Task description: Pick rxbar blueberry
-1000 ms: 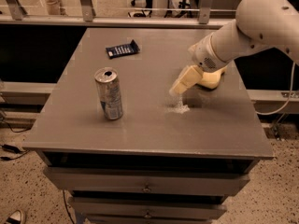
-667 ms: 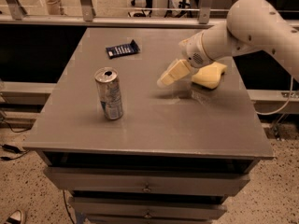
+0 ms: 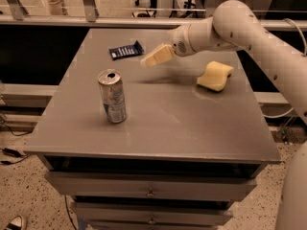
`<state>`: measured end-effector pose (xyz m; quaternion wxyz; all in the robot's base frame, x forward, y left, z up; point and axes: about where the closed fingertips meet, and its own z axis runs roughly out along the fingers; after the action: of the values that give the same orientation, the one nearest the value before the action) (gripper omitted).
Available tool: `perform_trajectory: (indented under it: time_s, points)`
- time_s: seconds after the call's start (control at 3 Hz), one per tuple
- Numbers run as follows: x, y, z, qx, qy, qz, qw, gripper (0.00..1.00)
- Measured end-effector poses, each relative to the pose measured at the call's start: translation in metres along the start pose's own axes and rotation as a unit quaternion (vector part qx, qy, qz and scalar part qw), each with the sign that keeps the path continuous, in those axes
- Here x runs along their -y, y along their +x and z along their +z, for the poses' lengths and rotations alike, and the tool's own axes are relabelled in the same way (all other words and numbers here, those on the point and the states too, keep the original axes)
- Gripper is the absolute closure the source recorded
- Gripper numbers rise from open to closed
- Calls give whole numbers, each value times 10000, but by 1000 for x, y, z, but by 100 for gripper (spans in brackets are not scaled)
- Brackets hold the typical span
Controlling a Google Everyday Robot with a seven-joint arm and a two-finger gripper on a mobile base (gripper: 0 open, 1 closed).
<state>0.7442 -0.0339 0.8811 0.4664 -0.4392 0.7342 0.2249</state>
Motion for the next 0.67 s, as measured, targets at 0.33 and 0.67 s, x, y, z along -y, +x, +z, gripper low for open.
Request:
perform_trajectory:
  time_s: [0.33, 0.67]
  points:
    - [6, -1, 30, 118, 30, 253, 9996, 0]
    - [11, 1, 56, 181, 107, 338, 9992, 0]
